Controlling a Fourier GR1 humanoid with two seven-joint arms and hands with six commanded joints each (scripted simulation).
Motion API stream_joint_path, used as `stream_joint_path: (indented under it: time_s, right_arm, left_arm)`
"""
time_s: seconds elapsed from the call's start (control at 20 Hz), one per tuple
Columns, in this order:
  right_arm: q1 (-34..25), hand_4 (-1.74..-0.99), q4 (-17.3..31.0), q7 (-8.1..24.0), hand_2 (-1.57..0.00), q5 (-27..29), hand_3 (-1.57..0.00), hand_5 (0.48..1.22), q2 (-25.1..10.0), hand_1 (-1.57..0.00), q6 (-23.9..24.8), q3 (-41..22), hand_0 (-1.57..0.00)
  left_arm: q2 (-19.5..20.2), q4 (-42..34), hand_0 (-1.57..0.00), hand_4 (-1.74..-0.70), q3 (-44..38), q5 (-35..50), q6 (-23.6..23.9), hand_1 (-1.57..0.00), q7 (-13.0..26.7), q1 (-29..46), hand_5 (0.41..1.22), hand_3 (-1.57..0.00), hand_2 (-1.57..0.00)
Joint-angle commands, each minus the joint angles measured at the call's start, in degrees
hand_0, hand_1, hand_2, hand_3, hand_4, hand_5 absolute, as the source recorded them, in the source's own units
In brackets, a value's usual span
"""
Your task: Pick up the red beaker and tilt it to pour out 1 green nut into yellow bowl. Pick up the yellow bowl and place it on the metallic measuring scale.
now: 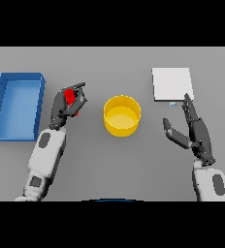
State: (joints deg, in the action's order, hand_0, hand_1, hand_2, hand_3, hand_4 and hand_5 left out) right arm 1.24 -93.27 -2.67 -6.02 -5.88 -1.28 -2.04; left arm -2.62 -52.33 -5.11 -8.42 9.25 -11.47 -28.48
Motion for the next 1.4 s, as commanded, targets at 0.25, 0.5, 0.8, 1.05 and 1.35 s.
stream_joint_path:
  time_s: [0.25,0.5,0.8,1.05,1.35]
  right_arm:
    - [0.7,-1.288,0.0,-0.4,0.0,-0.8,0.0,0.648,0.5,0.0,0.1,-0.9,0.0]
    - [1.1,-1.292,-0.6,-1.1,0.0,-0.6,0.0,0.656,0.5,0.0,-0.2,-0.9,0.0]
    - [0.4,-1.285,0.0,-1.6,0.0,-1.5,0.0,0.662,0.6,0.0,0.2,-1.2,0.0]
    - [0.6,-1.277,-0.5,-0.7,0.0,-0.8,0.0,0.675,0.1,0.0,-0.6,-1.1,0.0]
    - [1.5,-1.274,-0.5,-1.5,0.0,-0.7,0.0,0.688,0.6,0.0,-0.8,-1.3,0.0]
  left_arm:
    - [0.9,-1.0,-1.47,-1.54,2.6,-0.9,0.0,-1.46,0.3,0.0,1.174,-1.37,-1.46]
    - [0.7,-4.3,-1.54,-1.5,2.9,-1.5,-0.2,-1.54,0.1,0.2,1.206,-1.5,-1.54]
    - [3.5,-12.1,-1.56,-1.55,6.0,-6.3,-1.3,-1.56,6.1,-0.7,1.195,-1.55,-1.56]
    - [5.7,-14.6,-1.57,-1.62,10.0,-12.7,-2.2,-1.57,12.5,-2.3,1.158,-1.56,-1.56]
    - [9.5,-12.7,-1.57,-1.69,15.6,-21.2,-5.2,-1.57,15.7,-6.9,1.124,-1.57,-1.57]
